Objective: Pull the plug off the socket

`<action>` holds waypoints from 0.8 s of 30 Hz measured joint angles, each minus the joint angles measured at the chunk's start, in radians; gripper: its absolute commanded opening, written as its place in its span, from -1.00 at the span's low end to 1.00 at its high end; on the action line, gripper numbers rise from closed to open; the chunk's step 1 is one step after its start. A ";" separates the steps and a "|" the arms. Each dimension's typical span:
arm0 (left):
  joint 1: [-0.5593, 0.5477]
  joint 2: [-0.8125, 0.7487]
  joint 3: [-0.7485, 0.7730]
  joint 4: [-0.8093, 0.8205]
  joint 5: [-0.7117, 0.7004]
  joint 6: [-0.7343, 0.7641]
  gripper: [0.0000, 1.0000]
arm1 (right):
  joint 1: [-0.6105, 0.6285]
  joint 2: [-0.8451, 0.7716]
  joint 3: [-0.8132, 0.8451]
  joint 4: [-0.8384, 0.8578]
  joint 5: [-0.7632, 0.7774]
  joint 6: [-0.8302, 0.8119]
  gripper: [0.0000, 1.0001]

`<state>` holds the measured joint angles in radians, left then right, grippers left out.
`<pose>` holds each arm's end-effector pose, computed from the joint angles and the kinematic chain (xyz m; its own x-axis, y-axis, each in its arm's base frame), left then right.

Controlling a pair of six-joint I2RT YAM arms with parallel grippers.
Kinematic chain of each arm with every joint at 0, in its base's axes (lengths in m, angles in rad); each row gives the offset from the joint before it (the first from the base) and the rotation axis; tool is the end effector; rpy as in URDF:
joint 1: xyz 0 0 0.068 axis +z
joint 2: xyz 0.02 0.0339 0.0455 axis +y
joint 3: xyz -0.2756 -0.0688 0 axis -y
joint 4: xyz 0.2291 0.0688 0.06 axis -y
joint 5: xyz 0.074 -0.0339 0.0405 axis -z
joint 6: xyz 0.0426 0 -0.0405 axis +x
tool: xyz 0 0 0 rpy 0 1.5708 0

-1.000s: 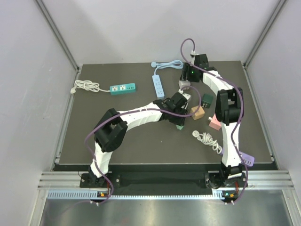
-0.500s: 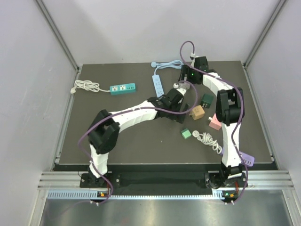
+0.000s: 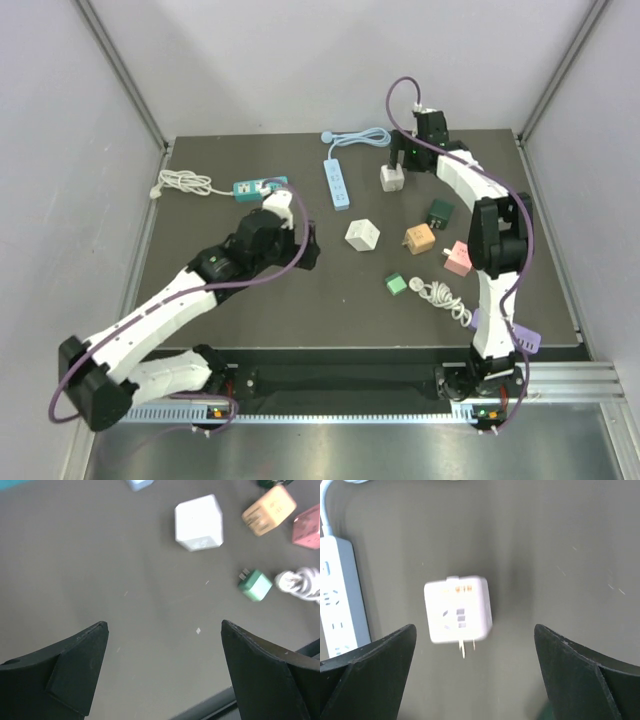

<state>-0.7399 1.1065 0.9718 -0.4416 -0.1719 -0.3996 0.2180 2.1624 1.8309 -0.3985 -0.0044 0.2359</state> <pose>0.1740 -0.1490 0.3254 -0.5880 0.0177 -0.8087 0.3578 0.9023 -0.2403 0.4849 0.1076 0.2467 -0.6844 0.0878 -0.7238 -0.0612 0.9823 0.1770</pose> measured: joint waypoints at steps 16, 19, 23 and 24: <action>0.065 -0.556 -0.552 0.109 0.186 -0.220 0.97 | 0.406 -0.682 -0.760 0.108 0.222 0.122 0.99; 0.065 -0.650 -0.661 0.206 0.231 -0.289 0.97 | 0.460 -0.852 -0.962 0.186 0.245 0.206 0.99; 0.065 -0.758 -0.802 0.360 0.282 -0.371 0.97 | 0.523 -1.107 -1.226 0.282 0.291 0.310 0.99; 0.065 -0.784 -0.835 0.389 0.293 -0.389 0.97 | 0.548 -1.203 -1.309 0.315 0.307 0.336 0.99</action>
<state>-0.6750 0.3225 0.1371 -0.0525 0.1215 -0.7887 0.7662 0.9596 0.5220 -0.0830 0.3027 0.5716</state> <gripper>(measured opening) 0.985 0.996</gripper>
